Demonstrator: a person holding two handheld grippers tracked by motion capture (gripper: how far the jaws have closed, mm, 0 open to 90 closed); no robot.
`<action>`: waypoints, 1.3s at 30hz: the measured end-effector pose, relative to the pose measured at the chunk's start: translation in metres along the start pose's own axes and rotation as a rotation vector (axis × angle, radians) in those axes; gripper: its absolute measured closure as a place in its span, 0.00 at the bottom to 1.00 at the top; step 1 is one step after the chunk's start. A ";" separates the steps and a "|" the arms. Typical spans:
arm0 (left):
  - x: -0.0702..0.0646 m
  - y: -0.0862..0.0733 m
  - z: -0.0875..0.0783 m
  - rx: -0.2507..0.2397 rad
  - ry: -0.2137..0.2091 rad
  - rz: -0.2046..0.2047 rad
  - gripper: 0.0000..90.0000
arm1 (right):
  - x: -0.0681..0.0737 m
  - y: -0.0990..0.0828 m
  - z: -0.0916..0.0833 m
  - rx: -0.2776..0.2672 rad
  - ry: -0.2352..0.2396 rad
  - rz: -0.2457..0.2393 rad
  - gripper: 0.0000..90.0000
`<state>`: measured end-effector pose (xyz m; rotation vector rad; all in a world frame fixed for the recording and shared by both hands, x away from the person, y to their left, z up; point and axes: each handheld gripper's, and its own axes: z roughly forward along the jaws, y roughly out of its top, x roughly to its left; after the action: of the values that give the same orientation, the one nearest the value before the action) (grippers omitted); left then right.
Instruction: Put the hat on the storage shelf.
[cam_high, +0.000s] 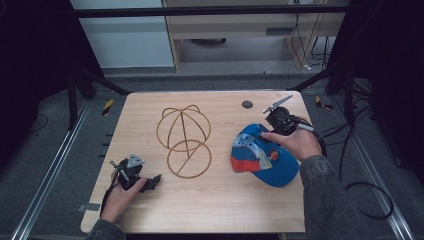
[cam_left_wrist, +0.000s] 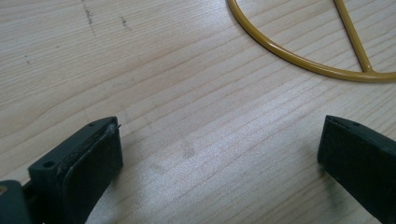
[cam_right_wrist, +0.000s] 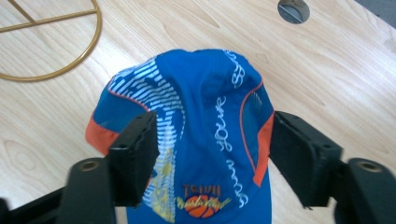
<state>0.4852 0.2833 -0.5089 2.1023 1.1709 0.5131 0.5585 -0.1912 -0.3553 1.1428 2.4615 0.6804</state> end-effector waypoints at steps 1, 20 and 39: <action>0.000 0.000 0.000 0.000 -0.001 0.001 0.00 | 0.000 0.002 0.002 0.003 0.001 -0.004 0.40; 0.001 0.000 0.000 0.001 -0.003 0.006 0.00 | -0.004 0.022 0.020 0.010 0.040 -0.022 0.54; 0.001 0.000 0.000 0.001 -0.004 0.006 0.00 | 0.001 0.017 0.050 0.090 0.075 -0.026 0.78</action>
<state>0.4860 0.2836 -0.5088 2.1070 1.1629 0.5114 0.5927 -0.1668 -0.3874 1.1357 2.5889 0.6216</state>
